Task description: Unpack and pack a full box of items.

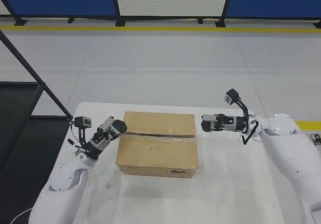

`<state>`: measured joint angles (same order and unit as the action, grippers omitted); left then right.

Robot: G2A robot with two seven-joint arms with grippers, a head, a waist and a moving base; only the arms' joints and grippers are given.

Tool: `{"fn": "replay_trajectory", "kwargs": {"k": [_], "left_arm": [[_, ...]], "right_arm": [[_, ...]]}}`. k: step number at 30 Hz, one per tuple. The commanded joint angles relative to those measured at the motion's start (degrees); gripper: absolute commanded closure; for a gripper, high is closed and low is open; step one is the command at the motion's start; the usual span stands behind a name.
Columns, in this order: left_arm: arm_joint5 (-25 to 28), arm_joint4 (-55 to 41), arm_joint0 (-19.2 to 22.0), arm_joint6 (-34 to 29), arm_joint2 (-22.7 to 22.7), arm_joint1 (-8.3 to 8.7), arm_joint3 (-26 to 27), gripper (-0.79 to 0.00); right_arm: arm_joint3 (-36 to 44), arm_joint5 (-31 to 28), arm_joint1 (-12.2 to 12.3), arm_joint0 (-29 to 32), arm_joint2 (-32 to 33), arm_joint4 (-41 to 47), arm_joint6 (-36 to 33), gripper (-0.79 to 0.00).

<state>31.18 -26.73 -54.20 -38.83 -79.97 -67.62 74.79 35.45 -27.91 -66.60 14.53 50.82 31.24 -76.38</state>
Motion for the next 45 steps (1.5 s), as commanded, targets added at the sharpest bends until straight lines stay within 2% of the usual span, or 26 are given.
{"fn": "replay_trajectory", "kwargs": {"k": [1, 6, 8, 11, 12, 15, 19, 23, 26, 29, 30, 37, 40, 45], "left_arm": [[0.06, -0.27, -0.83, -0.20, -0.68, 0.14, 0.49, -0.785], [0.14, -0.41, -2.22, -0.57, -1.70, 0.37, 0.91, -0.785], [0.08, -0.54, -2.49, -0.62, -1.87, 0.41, 0.94, -0.785], [0.15, -0.59, -2.84, -0.65, -2.05, 0.45, 1.13, -0.785], [0.11, -0.67, -2.97, -0.67, -2.10, 0.46, 1.19, -0.785], [0.12, -0.80, -3.25, -0.82, -2.28, 0.50, 1.40, -0.785], [-0.07, -0.92, -3.48, -0.90, -2.42, 0.54, 1.53, -0.785], [-0.23, -0.95, -3.61, -1.04, -2.44, 0.56, 1.75, -0.785], [-0.24, -1.02, -3.74, -1.24, -2.49, 0.59, 1.92, -0.785], [-0.22, -1.02, -3.92, -1.17, -2.66, 0.63, 1.94, -0.785], [-0.19, -1.02, -3.98, -1.19, -2.71, 0.64, 1.95, -0.785], [-0.13, -0.98, -4.16, -1.05, -2.82, 0.67, 1.97, -0.785], [-0.10, -1.03, -4.17, -1.04, -2.76, 0.66, 2.04, -0.785], [-0.11, -0.96, -4.05, -1.05, -2.56, 0.63, 1.99, -0.785]], "right_arm": [[3.88, 0.49, 0.55, 1.56, 0.16, -1.44, -0.44, -0.600], [11.91, 1.22, 1.48, 4.07, 1.42, -5.35, 4.45, -0.548], [15.40, 0.77, 1.95, 5.29, 2.34, -7.40, 7.93, -0.576], [19.69, 1.68, 2.77, 7.38, 4.13, -8.01, 9.14, -0.511], [21.19, 1.21, 3.02, 8.10, 4.73, -8.76, 10.26, -0.523], [25.95, 1.42, 3.65, 10.64, 5.60, -9.37, 9.17, -0.573], [28.87, 5.20, 4.17, 12.11, 5.91, -11.26, 8.08, -0.536], [27.92, 7.96, 4.06, 12.32, 5.49, -12.52, 9.88, -0.545], [26.51, 9.58, 3.63, 11.94, 4.83, -12.38, 11.79, -0.489], [24.54, 10.81, 3.20, 11.06, 4.30, -11.46, 11.94, -0.391], [24.09, 10.98, 3.05, 10.77, 4.02, -11.47, 11.81, -0.388], [21.02, 13.17, 2.18, 9.09, 2.46, -12.44, 12.69, -0.419], [19.77, 13.81, 1.86, 8.42, 1.97, -12.63, 12.36, -0.499], [18.39, 13.78, 1.36, 7.74, 1.23, -13.10, 12.31, -0.520]]}}
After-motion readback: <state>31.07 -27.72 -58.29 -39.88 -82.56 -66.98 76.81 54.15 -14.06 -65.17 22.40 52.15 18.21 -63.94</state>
